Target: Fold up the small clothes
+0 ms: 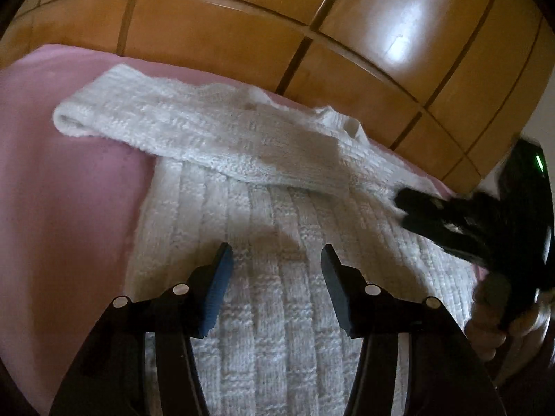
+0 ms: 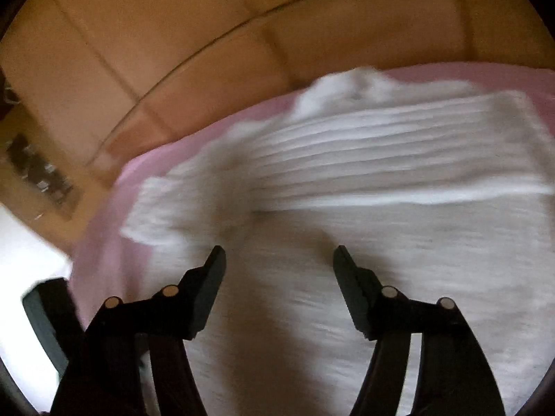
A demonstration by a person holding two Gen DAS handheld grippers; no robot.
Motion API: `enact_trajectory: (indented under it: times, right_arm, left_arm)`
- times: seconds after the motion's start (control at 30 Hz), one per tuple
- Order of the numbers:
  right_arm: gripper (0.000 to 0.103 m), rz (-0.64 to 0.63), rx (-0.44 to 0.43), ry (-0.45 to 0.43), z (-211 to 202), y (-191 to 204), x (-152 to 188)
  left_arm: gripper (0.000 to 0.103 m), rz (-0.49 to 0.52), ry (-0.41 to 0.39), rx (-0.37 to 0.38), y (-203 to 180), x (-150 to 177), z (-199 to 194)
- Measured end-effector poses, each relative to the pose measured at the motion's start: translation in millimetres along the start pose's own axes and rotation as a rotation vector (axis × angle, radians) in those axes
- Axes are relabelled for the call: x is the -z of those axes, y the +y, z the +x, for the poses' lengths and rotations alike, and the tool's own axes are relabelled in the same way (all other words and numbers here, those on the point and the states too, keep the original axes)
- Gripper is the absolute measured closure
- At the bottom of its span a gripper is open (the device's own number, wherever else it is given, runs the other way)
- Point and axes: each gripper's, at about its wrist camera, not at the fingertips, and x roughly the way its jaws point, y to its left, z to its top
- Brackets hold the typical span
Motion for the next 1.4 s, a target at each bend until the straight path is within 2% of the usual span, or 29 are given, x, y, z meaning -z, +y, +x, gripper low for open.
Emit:
enact_trajectory:
  times: [0.07,0.17,0.23,0.3,0.37,0.43,0.53,0.6,0.8,1.07,1.23,1.27,1.3,1.33,1.4]
  right_arm:
    - [0.038,-0.019,-0.038,0.066,30.1,15.8,-9.7]
    - [0.039,-0.04,0.026,0.077,59.4,32.0,-19.2]
    - [0.053,-0.032,0.085,0.079,64.3,37.0,-23.3]
    - [0.087,-0.048,0.087,0.085,59.3,44.5,-25.4]
    - [0.095,-0.103,0.112,0.04,45.0,53.5,-27.9]
    - [0.096,-0.162,0.131,-0.029,24.0,64.4,-33.4]
    - [0.096,-0.232,0.189,-0.146,-9.8,72.0,-49.4]
    - [0.097,-0.254,0.217,-0.177,-21.6,68.4,-59.2]
    - [0.097,-0.193,0.325,-0.269,-64.7,18.7,-84.5]
    - [0.097,-0.029,0.475,-0.303,-95.4,-68.7,-86.7]
    - [0.098,0.1,0.498,-0.254,-95.7,-124.2,-73.7]
    - [0.103,0.115,0.504,-0.246,-94.2,-130.6,-71.0]
    - [0.103,0.133,0.503,-0.238,-92.7,-137.5,-67.6]
    - [0.103,0.156,0.497,-0.229,-91.0,-144.4,-64.1]
    - [0.103,0.182,0.5,-0.214,-87.9,-153.8,-57.5]
  left_arm:
    - [0.049,0.001,-0.01,0.015,2.6,3.4,1.0]
    - [0.049,-0.011,-0.018,0.033,5.2,3.6,1.7]
    - [0.049,-0.015,-0.024,0.042,4.9,2.3,2.9]
    - [0.049,-0.015,-0.027,0.044,5.8,3.1,3.0]
    - [0.048,-0.011,-0.028,0.044,5.4,3.8,3.6]
    - [0.042,0.002,-0.026,0.05,2.7,2.9,4.8]
    - [0.042,0.013,-0.025,0.039,0.1,1.8,5.7]
    - [0.042,0.013,-0.025,0.04,0.6,2.4,6.3]
    - [0.042,0.019,-0.022,0.033,-0.4,2.2,8.0]
    - [0.042,0.025,-0.016,0.025,-1.1,1.3,8.8]
    - [0.042,0.04,0.025,-0.005,-7.3,-4.0,9.9]
    - [0.041,0.024,0.043,0.002,-8.5,-9.5,9.3]
    - [0.034,0.003,0.048,0.028,-7.8,-13.6,8.8]
    - [0.033,-0.035,0.05,0.079,-6.6,-21.6,8.7]
    - [0.033,-0.067,0.048,0.117,-5.8,-36.2,14.1]
